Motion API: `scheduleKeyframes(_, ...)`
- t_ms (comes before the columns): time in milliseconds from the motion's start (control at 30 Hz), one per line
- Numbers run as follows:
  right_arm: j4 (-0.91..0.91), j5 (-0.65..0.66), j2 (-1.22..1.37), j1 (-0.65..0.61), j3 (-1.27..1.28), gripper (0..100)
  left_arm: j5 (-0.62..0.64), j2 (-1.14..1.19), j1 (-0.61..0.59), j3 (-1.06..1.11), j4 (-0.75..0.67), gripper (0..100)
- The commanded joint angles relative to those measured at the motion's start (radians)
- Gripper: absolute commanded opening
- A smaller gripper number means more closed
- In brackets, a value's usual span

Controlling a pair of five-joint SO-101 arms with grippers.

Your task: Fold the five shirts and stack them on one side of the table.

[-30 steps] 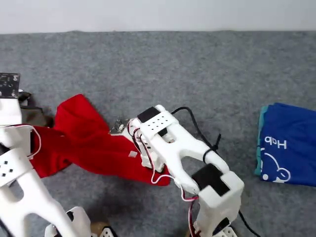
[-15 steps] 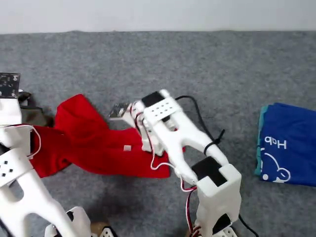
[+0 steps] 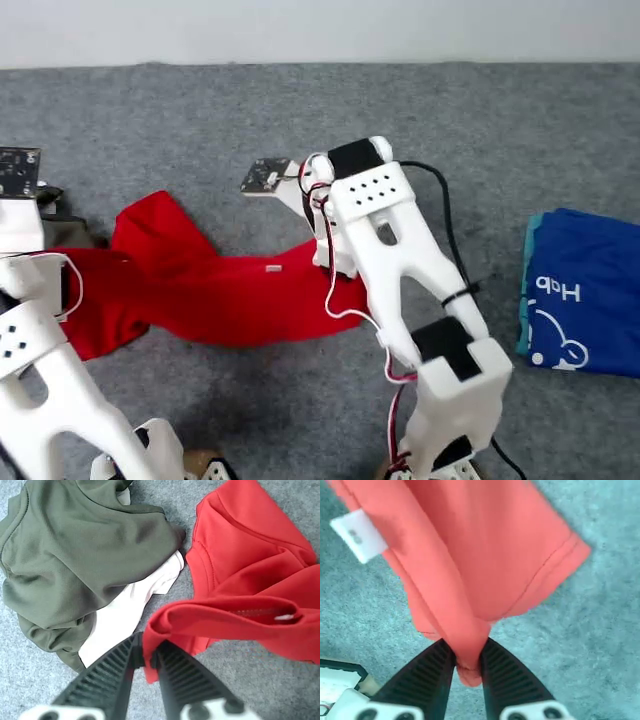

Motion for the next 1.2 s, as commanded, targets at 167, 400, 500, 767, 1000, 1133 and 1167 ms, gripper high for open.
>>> scheduleKeyframes(167, 0.035, 0.006, 0.045, -0.048, 0.015, 6.0, 0.011, -0.005, 0.000, -0.007, -0.018, 1)
scheduleKeyframes(400, 0.012, -0.081, 0.232, -0.074, -0.041, 10.1, 0.011, -0.006, -0.002, -0.005, -0.012, 1)
scheduleKeyframes(500, 0.039, -0.087, 0.239, -0.074, -0.072, 10.5, 0.011, -0.006, -0.002, -0.005, -0.012, 1)
scheduleKeyframes(767, 0.044, -0.081, 0.151, -0.087, -0.075, 7.2, 0.011, -0.006, -0.002, -0.005, -0.012, 1)
scheduleKeyframes(1000, 0.044, -0.084, 0.073, -0.085, -0.071, 13.2, 0.011, -0.003, -0.002, -0.005, -0.018, 1)
scheduleKeyframes(1133, 0.044, -0.084, 0.081, -0.096, -0.061, 13.2, 0.011, -0.002, -0.002, -0.005, -0.018, 1)
scheduleKeyframes(1167, 0.044, -0.084, 0.079, -0.099, -0.061, 13.2, 0.011, -0.002, -0.002, -0.005, -0.018, 1)
